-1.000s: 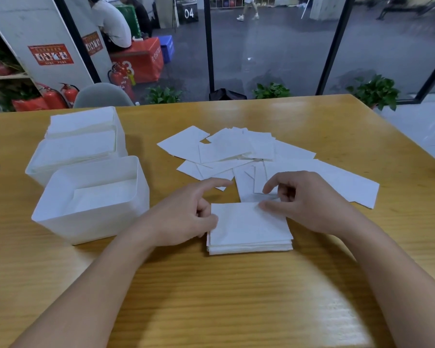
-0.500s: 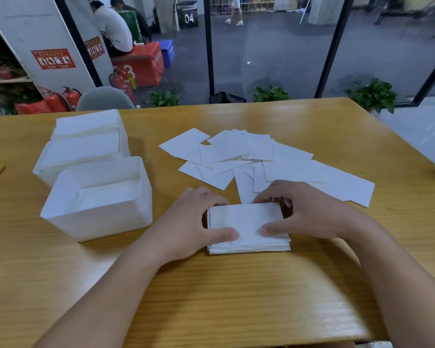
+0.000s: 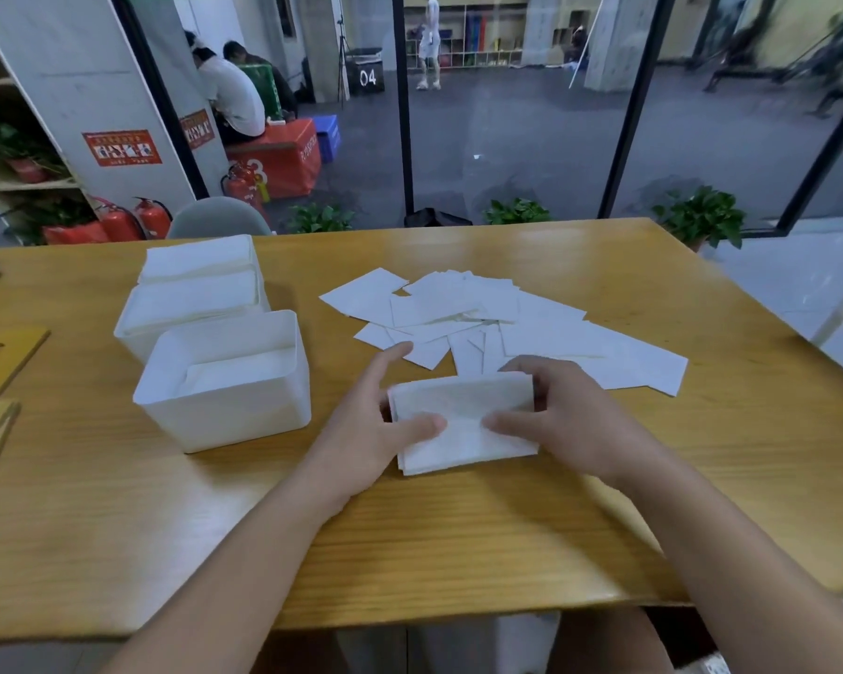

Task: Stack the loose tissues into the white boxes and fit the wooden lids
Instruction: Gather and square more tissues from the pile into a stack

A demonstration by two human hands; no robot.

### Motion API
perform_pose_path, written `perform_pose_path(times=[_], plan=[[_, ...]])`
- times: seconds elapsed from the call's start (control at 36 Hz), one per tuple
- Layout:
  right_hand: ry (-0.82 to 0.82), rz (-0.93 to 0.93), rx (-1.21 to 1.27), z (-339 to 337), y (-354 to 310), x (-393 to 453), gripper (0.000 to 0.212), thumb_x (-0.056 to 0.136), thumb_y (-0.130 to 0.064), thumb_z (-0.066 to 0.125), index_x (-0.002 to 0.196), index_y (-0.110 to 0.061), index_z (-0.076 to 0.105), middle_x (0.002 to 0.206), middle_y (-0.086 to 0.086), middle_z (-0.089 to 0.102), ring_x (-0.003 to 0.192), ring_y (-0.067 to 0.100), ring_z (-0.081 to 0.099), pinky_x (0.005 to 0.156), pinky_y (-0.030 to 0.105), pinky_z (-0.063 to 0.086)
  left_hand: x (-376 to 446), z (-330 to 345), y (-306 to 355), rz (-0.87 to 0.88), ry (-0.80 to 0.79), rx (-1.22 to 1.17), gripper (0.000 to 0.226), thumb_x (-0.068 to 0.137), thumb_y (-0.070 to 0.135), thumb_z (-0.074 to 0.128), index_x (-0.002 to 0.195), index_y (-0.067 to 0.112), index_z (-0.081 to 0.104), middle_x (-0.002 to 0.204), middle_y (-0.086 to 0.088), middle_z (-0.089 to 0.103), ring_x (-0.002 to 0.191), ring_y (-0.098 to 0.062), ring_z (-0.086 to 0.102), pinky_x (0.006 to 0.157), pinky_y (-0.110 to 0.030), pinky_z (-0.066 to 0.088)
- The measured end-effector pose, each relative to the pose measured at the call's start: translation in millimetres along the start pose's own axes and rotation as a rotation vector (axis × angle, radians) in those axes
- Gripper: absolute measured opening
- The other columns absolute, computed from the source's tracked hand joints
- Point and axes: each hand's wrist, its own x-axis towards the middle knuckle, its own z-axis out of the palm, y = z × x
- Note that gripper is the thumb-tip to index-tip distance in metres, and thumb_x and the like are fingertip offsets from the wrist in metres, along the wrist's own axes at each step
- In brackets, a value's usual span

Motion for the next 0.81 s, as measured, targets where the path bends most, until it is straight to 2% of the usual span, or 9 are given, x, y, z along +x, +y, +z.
perform_pose_path(times=[0.08, 0.19, 0.28, 0.36, 0.42, 0.47, 0.53, 0.67, 0.81], plan=[[0.121, -0.014, 0.308, 17.0, -2.8, -15.1, 0.02, 0.092, -0.015, 0.084, 0.109, -0.02, 0.075, 0.103, 0.004, 0.082, 0.097, 0.027, 0.078, 0.081, 0.039, 0.059, -10.6, 13.1, 1.7, 0.033, 0.113, -0.215, 0.075, 0.086, 0.032, 0.093, 0.147, 0.056, 0.056, 0.122, -0.002, 0.081, 0.114, -0.022, 0.077, 0.097, -0.039, 0.06], [0.221, -0.048, 0.428, 37.4, -9.9, -26.9, 0.024, 0.099, -0.005, 0.073, 0.12, -0.016, 0.072, 0.115, 0.006, 0.081, 0.11, 0.03, 0.076, 0.097, 0.052, 0.058, -22.3, 29.7, 10.9, 0.104, 0.231, -0.248, 0.043, 0.1, 0.014, 0.076, 0.137, 0.034, 0.067, 0.126, 0.002, 0.079, 0.119, -0.016, 0.074, 0.099, -0.033, 0.054], [0.252, -0.072, 0.464, 47.6, -15.8, -33.2, 0.026, 0.099, -0.007, 0.067, 0.121, -0.02, 0.069, 0.119, 0.005, 0.08, 0.114, 0.031, 0.075, 0.104, 0.06, 0.057, -32.2, 36.5, 19.6, 0.11, 0.246, -0.248, 0.034, 0.105, 0.011, 0.069, 0.134, 0.029, 0.066, 0.13, 0.006, 0.078, 0.123, -0.014, 0.072, 0.102, -0.037, 0.053], [0.273, -0.09, 0.449, 54.2, -17.4, -37.9, 0.028, 0.097, -0.013, 0.065, 0.121, -0.025, 0.068, 0.118, 0.002, 0.08, 0.113, 0.031, 0.074, 0.1, 0.057, 0.058, -40.4, 39.7, 21.7, 0.097, 0.258, -0.229, 0.036, 0.102, 0.008, 0.067, 0.13, 0.031, 0.065, 0.129, 0.007, 0.077, 0.123, -0.015, 0.072, 0.105, -0.04, 0.055], [0.267, -0.078, 0.42, 58.6, -13.4, -40.9, 0.03, 0.094, -0.019, 0.07, 0.121, -0.029, 0.065, 0.116, -0.007, 0.08, 0.108, 0.018, 0.075, 0.091, 0.042, 0.059, -44.9, 39.8, 17.0, 0.08, 0.275, -0.188, 0.04, 0.096, 0.007, 0.069, 0.125, 0.035, 0.064, 0.12, 0.011, 0.078, 0.113, -0.01, 0.073, 0.094, -0.031, 0.056], [0.269, -0.047, 0.37, 62.9, -8.5, -44.4, 0.034, 0.091, -0.022, 0.076, 0.119, -0.035, 0.063, 0.104, -0.017, 0.076, 0.091, 0.007, 0.071, 0.078, 0.027, 0.054, -48.9, 40.1, 10.7, 0.055, 0.297, -0.132, 0.044, 0.088, 0.009, 0.07, 0.121, 0.036, 0.06, 0.108, 0.014, 0.073, 0.098, -0.006, 0.069, 0.081, -0.023, 0.052], [0.276, -0.04, 0.338, 65.6, -5.2, -46.4, 0.038, 0.093, -0.019, 0.078, 0.122, -0.037, 0.061, 0.103, -0.017, 0.074, 0.089, 0.005, 0.069, 0.073, 0.019, 0.052, -51.5, 42.9, 6.0, 0.035, 0.299, -0.123, 0.048, 0.086, 0.008, 0.068, 0.124, 0.036, 0.058, 0.11, 0.011, 0.071, 0.098, -0.007, 0.068, 0.079, -0.022, 0.052], [0.266, -0.065, 0.384, 69.9, -9.1, -48.7, 0.045, 0.089, -0.012, 0.071, 0.127, -0.034, 0.06, 0.117, -0.01, 0.075, 0.11, 0.007, 0.071, 0.082, 0.018, 0.056, -54.1, 56.1, 4.1, 0.016, 0.334, -0.193, 0.054, 0.076, 0.016, 0.065, 0.123, 0.04, 0.054, 0.108, 0.012, 0.072, 0.095, -0.007, 0.07, 0.073, -0.016, 0.054], [0.326, -0.048, 0.417, 73.3, -4.6, -54.3, 0.047, 0.082, -0.018, 0.071, 0.124, -0.036, 0.059, 0.109, -0.01, 0.07, 0.091, 0.007, 0.065, 0.073, 0.02, 0.053, -57.8, 56.1, -0.3, 0.026, 0.415, -0.214, 0.048, 0.075, 0.017, 0.065, 0.116, 0.038, 0.054, 0.103, 0.015, 0.066, 0.091, -0.007, 0.065, 0.071, -0.015, 0.051]])
